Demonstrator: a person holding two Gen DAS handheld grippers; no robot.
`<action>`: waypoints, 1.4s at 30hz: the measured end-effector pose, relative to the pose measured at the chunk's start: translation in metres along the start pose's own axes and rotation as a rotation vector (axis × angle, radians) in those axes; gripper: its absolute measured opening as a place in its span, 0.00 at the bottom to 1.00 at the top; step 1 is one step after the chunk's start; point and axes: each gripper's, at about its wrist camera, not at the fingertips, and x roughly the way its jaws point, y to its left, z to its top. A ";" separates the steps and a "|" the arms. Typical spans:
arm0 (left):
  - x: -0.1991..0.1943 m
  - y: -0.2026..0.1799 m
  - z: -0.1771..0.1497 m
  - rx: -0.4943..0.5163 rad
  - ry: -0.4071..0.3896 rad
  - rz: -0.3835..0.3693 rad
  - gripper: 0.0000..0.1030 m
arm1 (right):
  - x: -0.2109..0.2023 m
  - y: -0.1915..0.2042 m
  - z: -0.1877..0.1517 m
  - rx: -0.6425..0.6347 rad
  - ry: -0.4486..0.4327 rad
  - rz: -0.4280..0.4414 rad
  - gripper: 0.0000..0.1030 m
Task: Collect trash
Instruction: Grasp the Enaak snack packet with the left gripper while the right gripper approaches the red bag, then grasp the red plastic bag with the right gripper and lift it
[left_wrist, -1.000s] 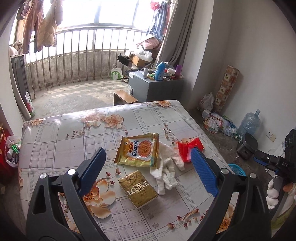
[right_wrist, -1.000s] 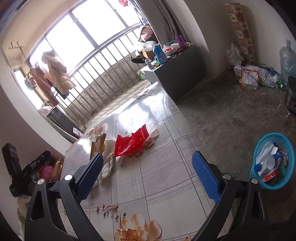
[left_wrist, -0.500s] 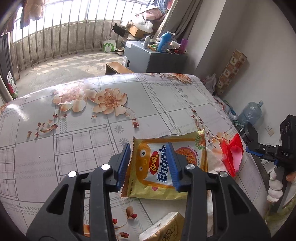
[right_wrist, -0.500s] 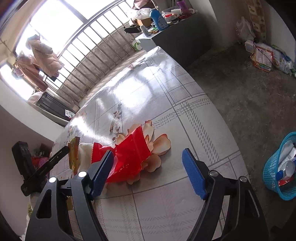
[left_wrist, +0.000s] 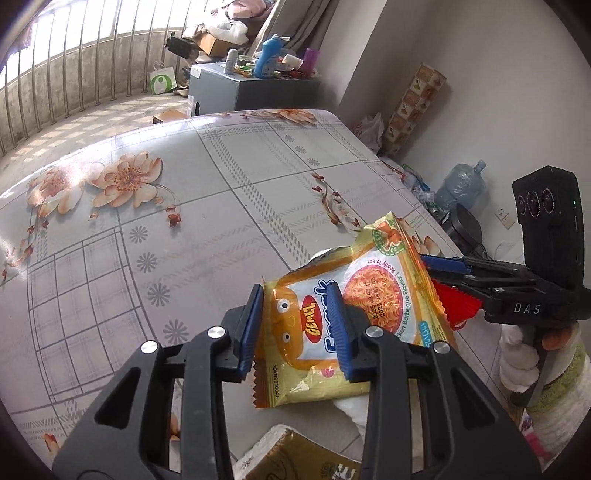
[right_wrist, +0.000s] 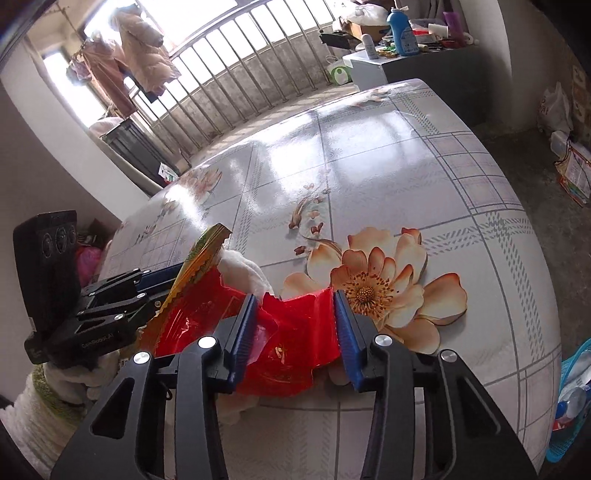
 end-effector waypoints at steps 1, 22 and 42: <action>0.000 -0.005 -0.004 0.011 0.002 -0.008 0.31 | -0.002 0.001 -0.004 -0.002 0.004 0.009 0.36; -0.032 -0.116 -0.101 0.141 0.082 -0.131 0.30 | -0.096 -0.026 -0.128 0.124 0.016 0.019 0.27; -0.095 -0.185 -0.126 0.284 -0.013 -0.144 0.44 | -0.153 -0.064 -0.168 0.256 -0.083 -0.027 0.41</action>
